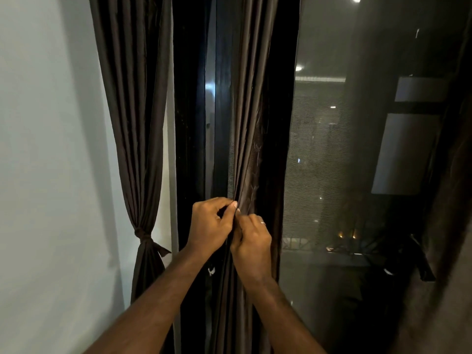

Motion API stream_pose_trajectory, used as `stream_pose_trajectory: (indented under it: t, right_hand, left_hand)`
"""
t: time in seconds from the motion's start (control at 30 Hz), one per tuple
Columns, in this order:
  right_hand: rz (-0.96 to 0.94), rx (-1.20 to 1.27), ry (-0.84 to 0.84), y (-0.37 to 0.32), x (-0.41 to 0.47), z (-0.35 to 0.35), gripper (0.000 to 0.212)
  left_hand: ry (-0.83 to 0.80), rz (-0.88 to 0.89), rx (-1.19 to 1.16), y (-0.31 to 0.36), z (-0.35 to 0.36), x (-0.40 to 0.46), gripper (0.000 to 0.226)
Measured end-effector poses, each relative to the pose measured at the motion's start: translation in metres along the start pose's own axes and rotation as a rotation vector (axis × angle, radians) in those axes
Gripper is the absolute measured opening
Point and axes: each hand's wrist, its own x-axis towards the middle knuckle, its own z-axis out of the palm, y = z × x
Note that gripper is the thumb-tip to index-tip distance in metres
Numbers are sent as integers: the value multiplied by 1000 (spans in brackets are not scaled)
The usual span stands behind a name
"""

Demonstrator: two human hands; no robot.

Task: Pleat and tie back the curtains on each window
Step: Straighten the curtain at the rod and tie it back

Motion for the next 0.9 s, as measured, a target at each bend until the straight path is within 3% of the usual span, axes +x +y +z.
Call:
stream_pose_trajectory:
  t: [0.17,0.33,0.4,0.43,0.5,0.6,0.7,0.77,0.83,0.9]
  right_hand:
    - [1,-2,-28,5,-2,-3,15]
    - [-97,44,-119,9,0,-16,17]
    - [-107,30,-59,17,1,-27,13]
    - [-38,24,15,21,3,-33,13]
    - [205,-22,159,35,14,-43,33]
    - [447,-77,201,54,30,-48,51]
    - [410,-24,148,65,27,-45,31]
    - [392,-10,242,80,24,-52,15]
    - [504,-21,382,97,26,-62,8]
    - [496,-66,345,101,25,-64,6]
  left_hand:
    - [-35,-5,-35,7,5,-1,21]
    - [-15,1,9,-3,5,1,18]
    - [-5,-7,32,-9,2,1,20]
    - [4,-14,41,-12,-1,1,21]
    - [20,-26,51,-20,-5,2,22]
    - [16,-25,59,-23,-5,3,21]
    - [1,-31,58,-21,2,1,23]
    - [20,-28,78,-24,2,1,26]
    - [62,-17,102,-30,-1,2,29]
    - [70,-10,111,-34,-2,4,30]
